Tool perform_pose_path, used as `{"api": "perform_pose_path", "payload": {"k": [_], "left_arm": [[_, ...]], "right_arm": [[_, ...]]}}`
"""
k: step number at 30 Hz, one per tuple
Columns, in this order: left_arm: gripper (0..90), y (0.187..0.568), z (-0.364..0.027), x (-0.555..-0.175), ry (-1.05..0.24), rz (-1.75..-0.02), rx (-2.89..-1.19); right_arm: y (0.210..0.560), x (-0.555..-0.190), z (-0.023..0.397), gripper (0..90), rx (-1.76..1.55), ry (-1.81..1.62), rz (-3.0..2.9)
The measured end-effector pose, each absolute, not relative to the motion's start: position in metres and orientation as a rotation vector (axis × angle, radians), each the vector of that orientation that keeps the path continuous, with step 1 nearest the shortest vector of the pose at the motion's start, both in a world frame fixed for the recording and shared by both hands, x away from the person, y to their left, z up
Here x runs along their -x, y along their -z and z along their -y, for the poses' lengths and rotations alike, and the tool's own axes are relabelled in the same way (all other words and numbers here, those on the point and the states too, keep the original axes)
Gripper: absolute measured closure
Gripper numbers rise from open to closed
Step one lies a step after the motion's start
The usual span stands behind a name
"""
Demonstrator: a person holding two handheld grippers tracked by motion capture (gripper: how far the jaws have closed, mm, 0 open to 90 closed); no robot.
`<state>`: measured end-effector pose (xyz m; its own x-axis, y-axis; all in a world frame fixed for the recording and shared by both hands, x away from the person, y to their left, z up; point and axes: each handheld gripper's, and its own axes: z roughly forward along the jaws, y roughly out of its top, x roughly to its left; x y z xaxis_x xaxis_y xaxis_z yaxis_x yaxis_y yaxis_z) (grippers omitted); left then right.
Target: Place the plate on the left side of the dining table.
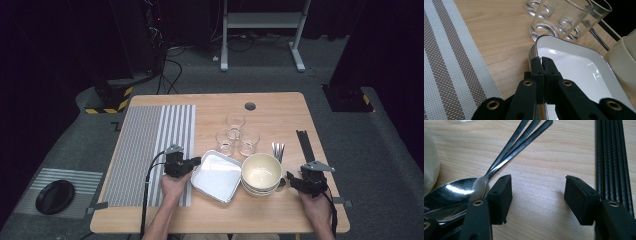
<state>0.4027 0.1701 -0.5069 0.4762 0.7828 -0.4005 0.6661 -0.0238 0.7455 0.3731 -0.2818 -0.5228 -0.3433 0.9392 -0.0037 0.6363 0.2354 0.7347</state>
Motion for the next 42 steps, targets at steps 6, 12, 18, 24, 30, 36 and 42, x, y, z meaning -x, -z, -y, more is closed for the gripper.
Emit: {"api": "perform_pose_path", "payload": {"k": [6, 12, 18, 24, 30, 36, 42], "left_arm": [[88.8, 0.5051, -0.1708, -0.4021, -0.155, -1.222, -1.736], [88.8, 0.5035, -0.1717, -0.4018, -0.159, -1.208, -1.738], [88.9, 0.502, -0.1707, -0.4005, -0.16, -1.227, -1.713], [88.9, 0.5006, -0.1725, -0.4002, -0.156, -1.221, -1.711], [88.9, 0.5004, -0.1728, -0.4002, -0.158, -1.216, -1.715], [88.8, 0.5001, -0.1744, -0.4009, -0.156, -1.198, -1.719], [88.8, 0.4989, -0.1745, -0.4001, -0.142, -1.215, -1.695]], "right_arm": [[0.5228, -0.3731, 0.2817, 39.2, -1.442, -0.901, -2.065], [0.5228, -0.3732, 0.2819, 39.2, -1.442, -0.902, -2.066], [0.5228, -0.3732, 0.2819, 39.2, -1.442, -0.902, -2.066], [0.5228, -0.3731, 0.2816, 39.2, -1.445, -0.902, -2.065], [0.5228, -0.3732, 0.2818, 39.2, -1.442, -0.901, -2.065], [0.5228, -0.3731, 0.2816, 39.2, -1.444, -0.902, -2.065], [0.5228, -0.373, 0.2816, 39.2, -1.444, -0.901, -2.065]]}}
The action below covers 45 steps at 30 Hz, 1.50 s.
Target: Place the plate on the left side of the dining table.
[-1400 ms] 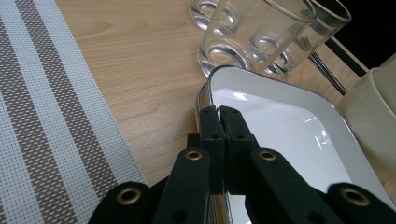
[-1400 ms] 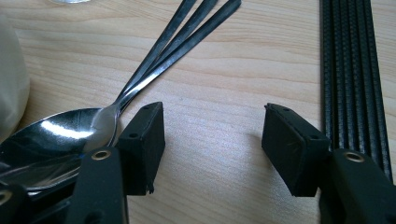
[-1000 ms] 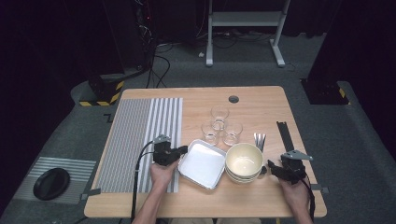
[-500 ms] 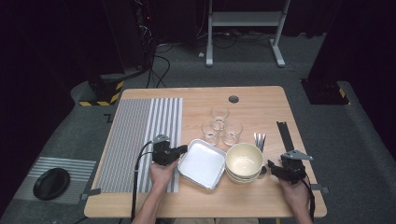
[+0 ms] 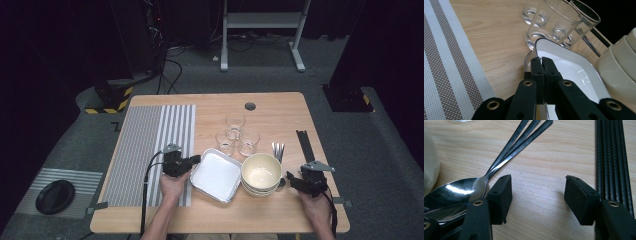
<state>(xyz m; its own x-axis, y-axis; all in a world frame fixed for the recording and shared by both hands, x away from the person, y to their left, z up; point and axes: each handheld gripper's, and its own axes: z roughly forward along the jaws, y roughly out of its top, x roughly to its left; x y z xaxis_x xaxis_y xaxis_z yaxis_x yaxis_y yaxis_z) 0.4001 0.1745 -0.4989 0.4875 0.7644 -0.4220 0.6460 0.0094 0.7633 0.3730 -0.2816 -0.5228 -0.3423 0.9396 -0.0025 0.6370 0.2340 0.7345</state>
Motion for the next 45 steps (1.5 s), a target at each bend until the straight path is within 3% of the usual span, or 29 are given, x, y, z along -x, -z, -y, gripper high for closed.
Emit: {"api": "perform_pose_path", "payload": {"k": [45], "left_arm": [[88.8, 0.495, -0.185, -0.4, -0.158, -1.231, -1.685]], "right_arm": [[0.523, -0.373, 0.282, 39.2, -1.436, -0.902, -2.065]]}}
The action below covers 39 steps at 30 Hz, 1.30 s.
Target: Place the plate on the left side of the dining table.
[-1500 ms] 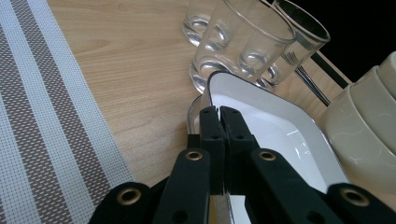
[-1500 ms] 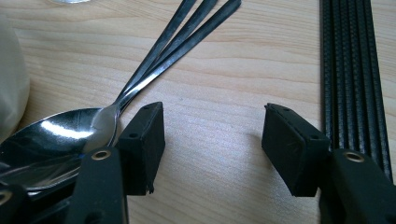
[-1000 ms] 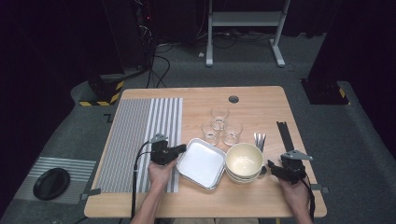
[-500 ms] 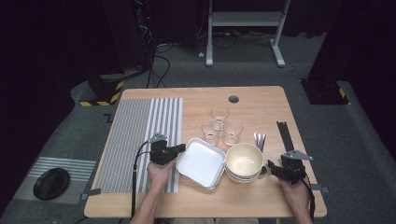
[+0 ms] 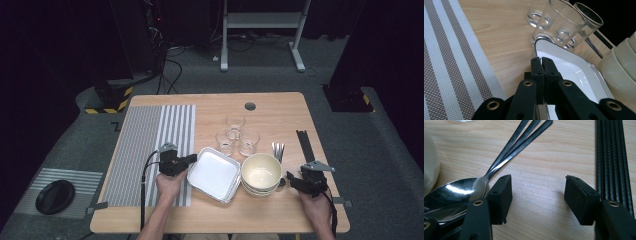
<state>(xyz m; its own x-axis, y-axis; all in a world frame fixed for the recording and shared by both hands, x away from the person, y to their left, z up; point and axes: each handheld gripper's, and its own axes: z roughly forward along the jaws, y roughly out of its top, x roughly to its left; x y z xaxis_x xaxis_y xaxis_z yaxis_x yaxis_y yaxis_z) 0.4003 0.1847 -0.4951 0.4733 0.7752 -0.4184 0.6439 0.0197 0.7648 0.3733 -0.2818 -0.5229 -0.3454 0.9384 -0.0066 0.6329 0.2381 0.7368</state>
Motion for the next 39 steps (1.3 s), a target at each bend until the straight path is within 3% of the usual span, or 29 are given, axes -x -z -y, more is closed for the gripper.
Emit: {"api": "perform_pose_path", "payload": {"k": [39], "left_arm": [[88.9, 0.494, -0.1937, -0.4022, -0.184, -1.229, -1.679]], "right_arm": [[0.5228, -0.3732, 0.2818, 39.2, -1.441, -0.901, -2.066]]}}
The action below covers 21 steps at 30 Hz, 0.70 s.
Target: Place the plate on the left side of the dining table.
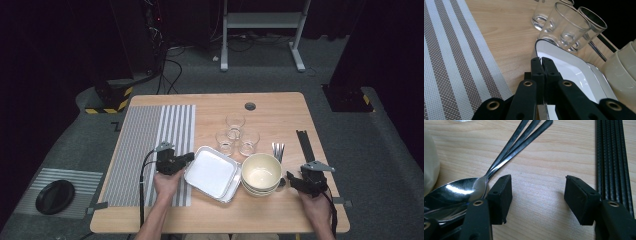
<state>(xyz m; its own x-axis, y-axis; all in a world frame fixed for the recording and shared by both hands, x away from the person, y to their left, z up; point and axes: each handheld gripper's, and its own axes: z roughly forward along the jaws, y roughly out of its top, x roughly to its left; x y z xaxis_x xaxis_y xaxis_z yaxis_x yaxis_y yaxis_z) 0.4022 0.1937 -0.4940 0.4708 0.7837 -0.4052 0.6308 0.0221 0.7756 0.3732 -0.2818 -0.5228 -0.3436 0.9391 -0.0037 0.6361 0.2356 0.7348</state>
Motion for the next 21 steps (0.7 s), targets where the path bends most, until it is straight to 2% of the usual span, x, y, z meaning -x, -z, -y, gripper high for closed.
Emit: {"api": "perform_pose_path", "payload": {"k": [21], "left_arm": [[88.9, 0.4887, -0.1942, -0.4061, -0.229, -1.241, -1.706]], "right_arm": [[0.5229, -0.3731, 0.2816, 39.2, -1.432, -0.9, -2.066]]}}
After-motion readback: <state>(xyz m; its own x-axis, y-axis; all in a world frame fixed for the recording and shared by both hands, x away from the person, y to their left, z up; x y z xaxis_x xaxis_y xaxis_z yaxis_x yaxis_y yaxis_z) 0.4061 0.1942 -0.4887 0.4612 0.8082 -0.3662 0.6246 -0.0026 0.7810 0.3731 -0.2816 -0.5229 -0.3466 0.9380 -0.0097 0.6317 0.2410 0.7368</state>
